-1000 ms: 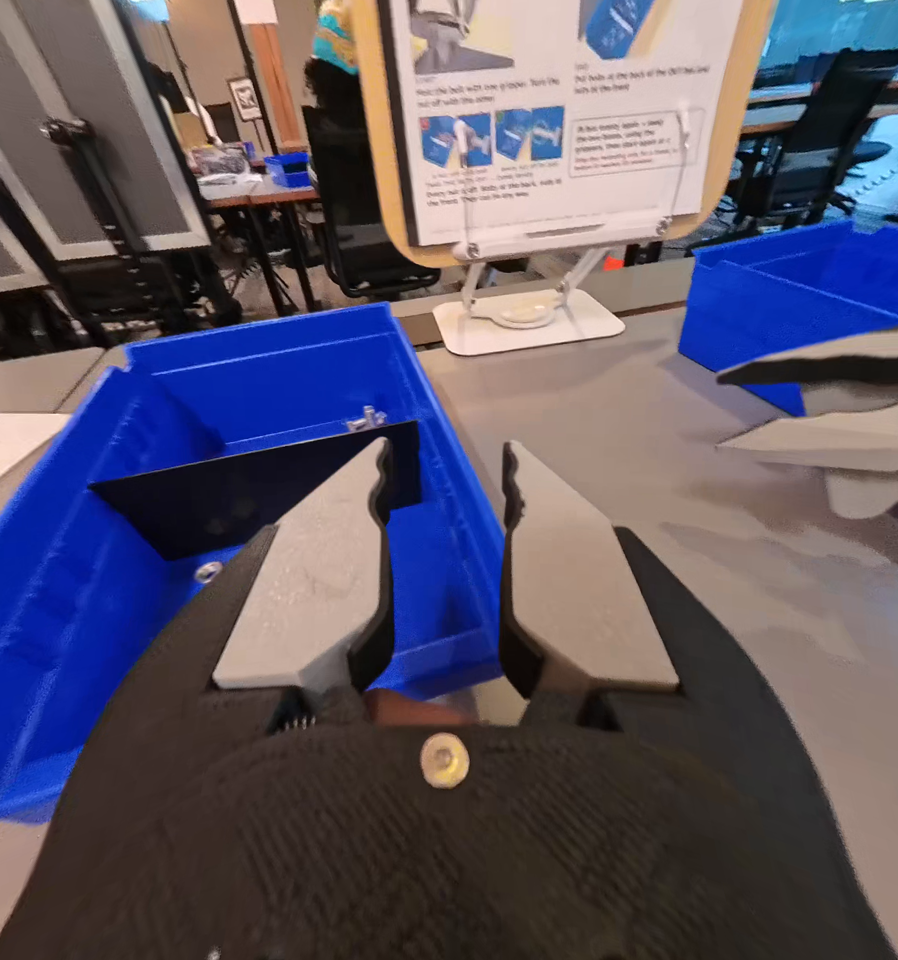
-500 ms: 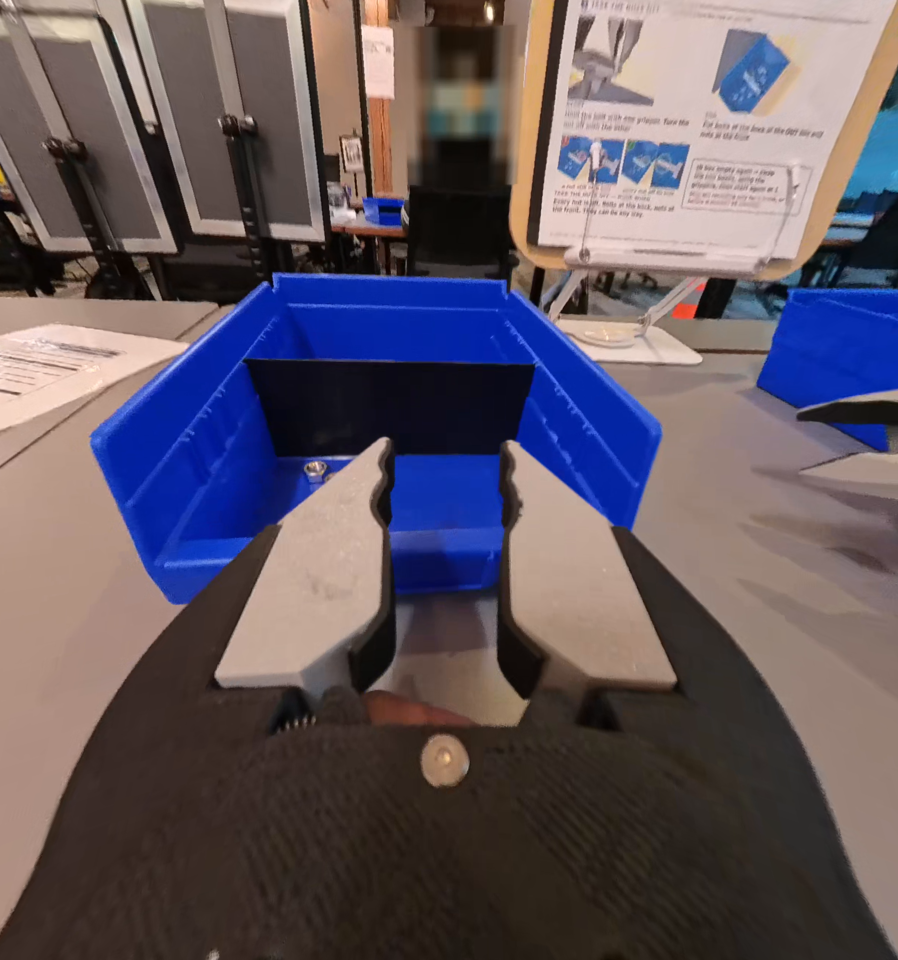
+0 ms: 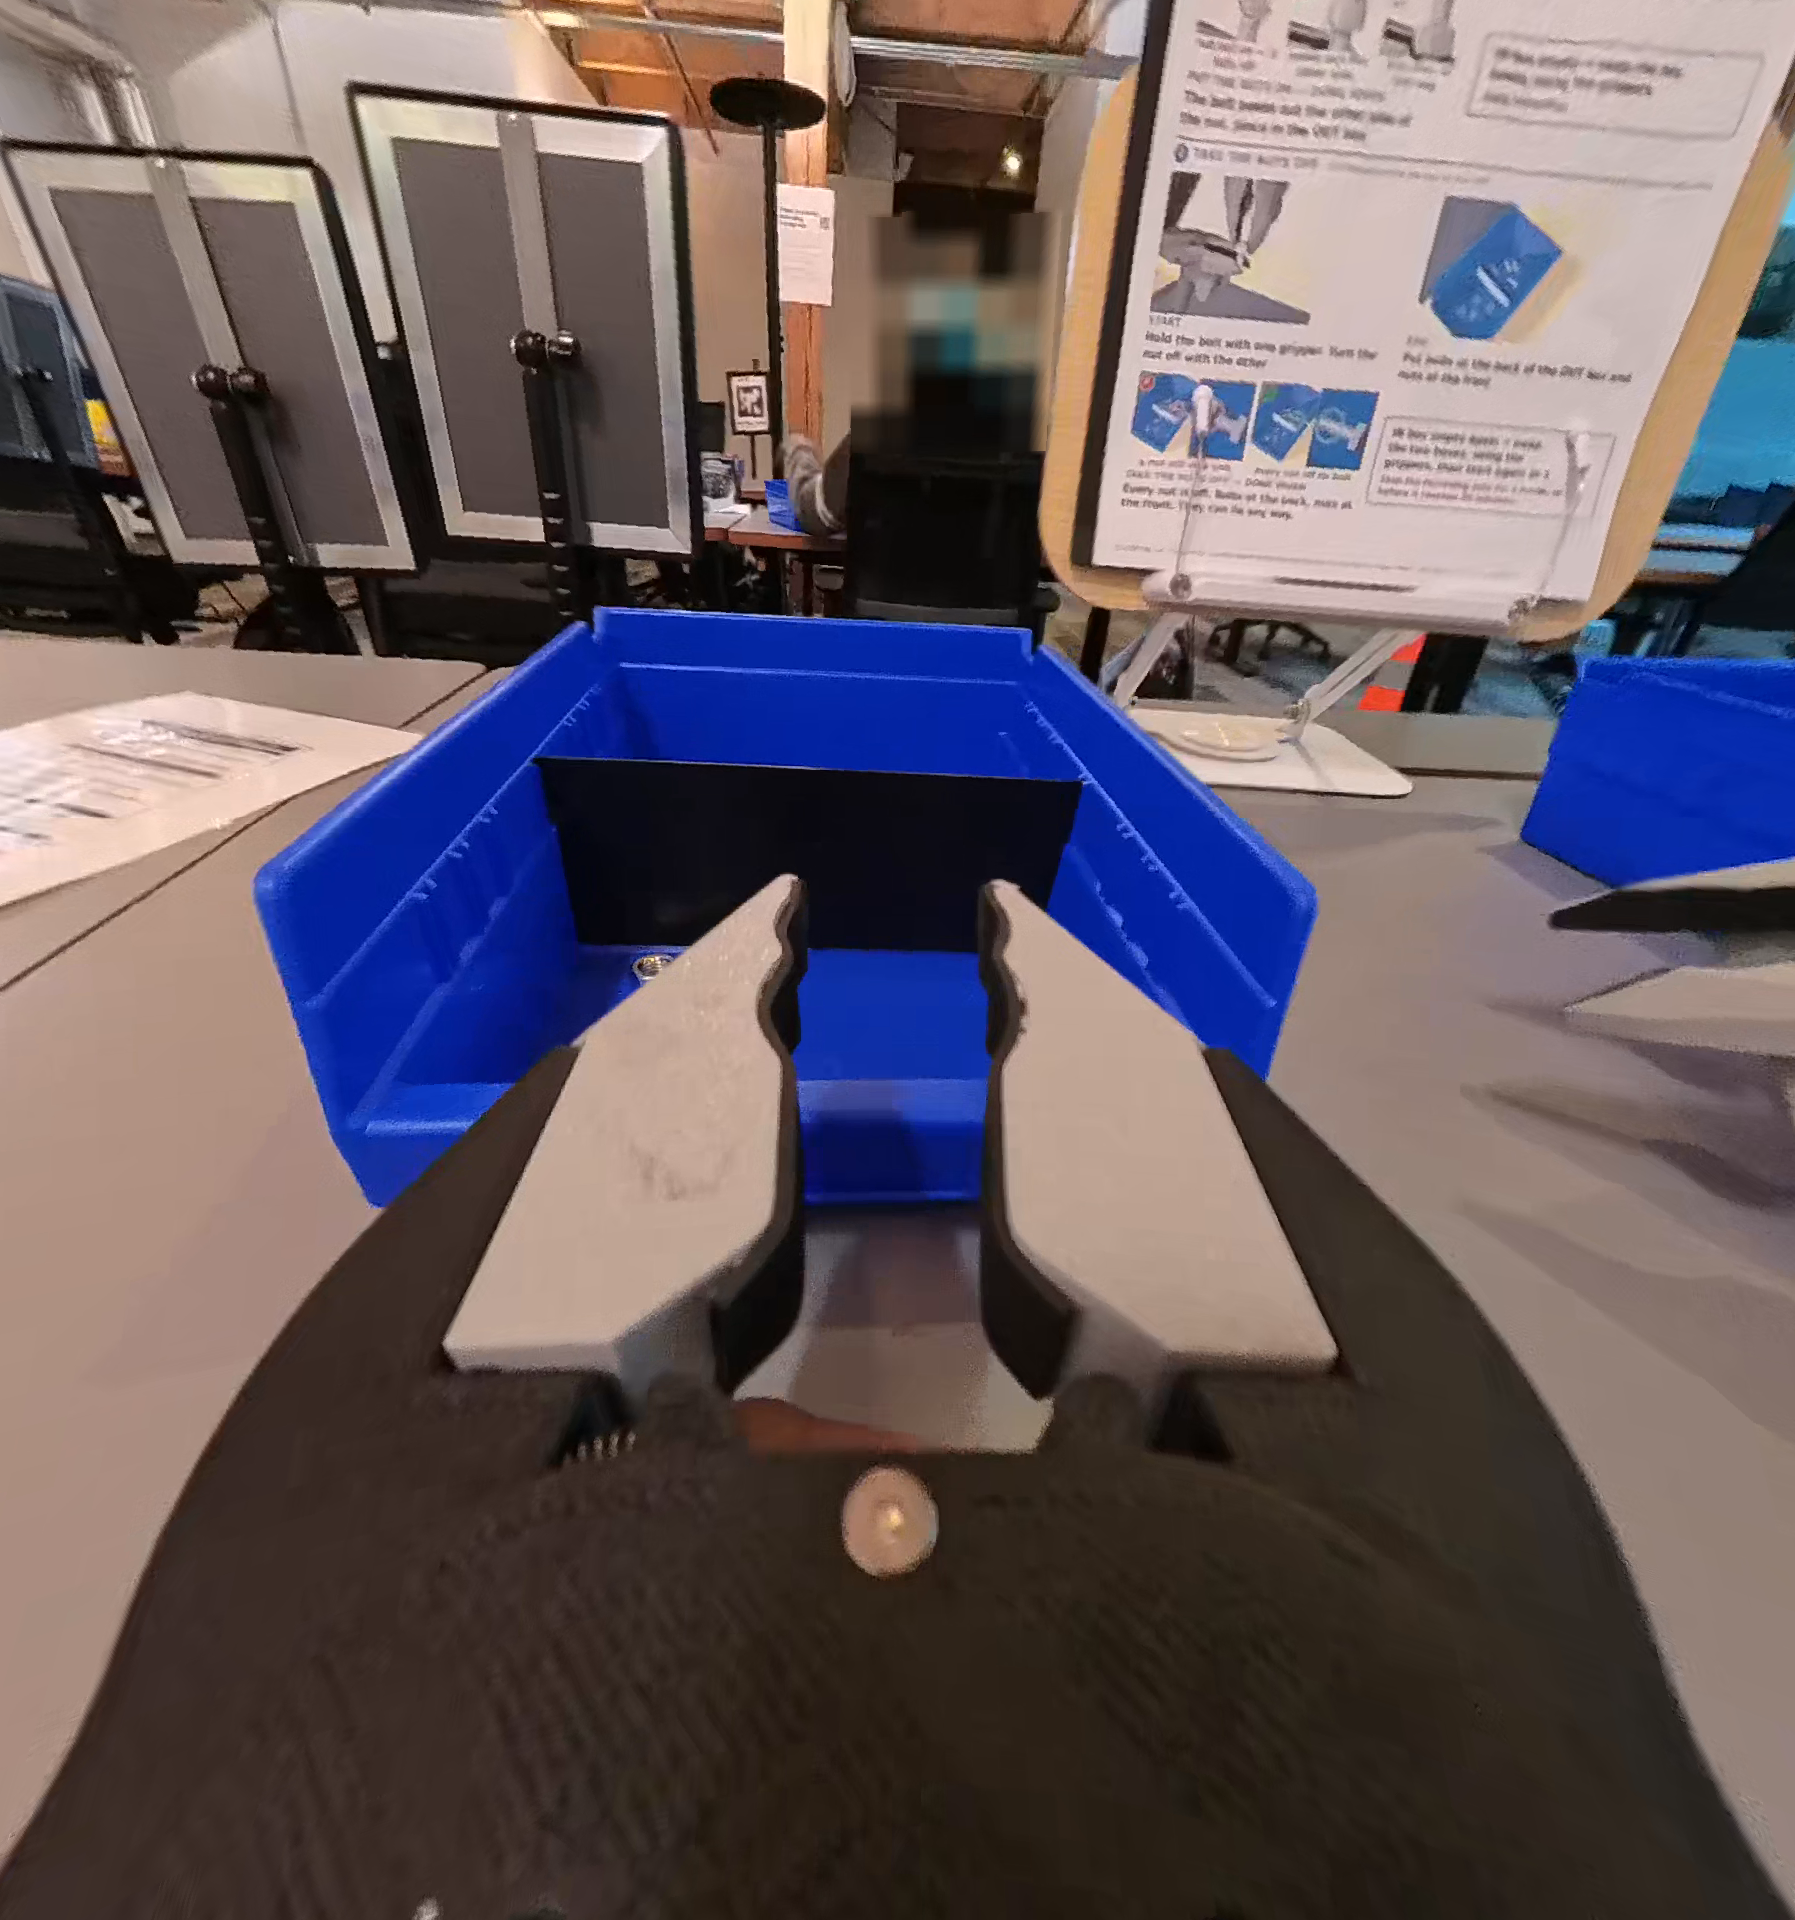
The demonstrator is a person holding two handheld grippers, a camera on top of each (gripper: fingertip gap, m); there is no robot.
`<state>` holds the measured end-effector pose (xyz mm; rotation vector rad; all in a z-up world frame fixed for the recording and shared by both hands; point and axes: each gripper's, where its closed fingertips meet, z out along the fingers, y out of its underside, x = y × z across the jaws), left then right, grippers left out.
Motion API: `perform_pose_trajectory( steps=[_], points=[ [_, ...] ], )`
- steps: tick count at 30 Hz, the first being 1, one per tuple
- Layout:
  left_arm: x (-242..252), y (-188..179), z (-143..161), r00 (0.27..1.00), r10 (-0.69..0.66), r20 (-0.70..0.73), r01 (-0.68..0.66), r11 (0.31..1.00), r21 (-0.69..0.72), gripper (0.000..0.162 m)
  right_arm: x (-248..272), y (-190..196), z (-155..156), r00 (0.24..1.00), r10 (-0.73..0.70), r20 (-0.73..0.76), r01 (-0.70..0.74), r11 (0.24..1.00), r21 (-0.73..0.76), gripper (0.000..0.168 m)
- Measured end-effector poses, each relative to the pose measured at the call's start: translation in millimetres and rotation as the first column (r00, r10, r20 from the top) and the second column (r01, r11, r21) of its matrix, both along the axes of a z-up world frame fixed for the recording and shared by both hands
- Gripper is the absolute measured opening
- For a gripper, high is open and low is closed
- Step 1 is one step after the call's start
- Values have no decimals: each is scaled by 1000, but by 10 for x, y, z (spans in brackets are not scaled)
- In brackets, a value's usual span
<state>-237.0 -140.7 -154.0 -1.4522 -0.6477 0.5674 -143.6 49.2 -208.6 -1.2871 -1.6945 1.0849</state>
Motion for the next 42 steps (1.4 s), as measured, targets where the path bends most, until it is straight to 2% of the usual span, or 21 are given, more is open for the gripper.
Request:
perform_pose_trajectory(
  steps=[3, 12, 21, 42],
  points=[
    [30, 38, -5, 999, 6, -35, -8, 999, -42, 31, -7, 1, -22, 1000, 1, 15, -1, 1000, -3, 56],
    [23, 21, 0, 1000, 3, -24, -4, 1000, -22, 31, -19, 35, -38, 999, -10, 31, 11, 999, -32, 58],
    [68, 42, 19, 999, -15, -50, 14, 1000, -28, 27, -25, 54, -59, 999, -17, 47, 19, 999, -39, 72],
    [68, 25, 34, 998, 3, -66, -5, 1000, -27, 23, 8, 93, -80, 997, -33, 64, 36, 998, -48, 67]
  ],
)
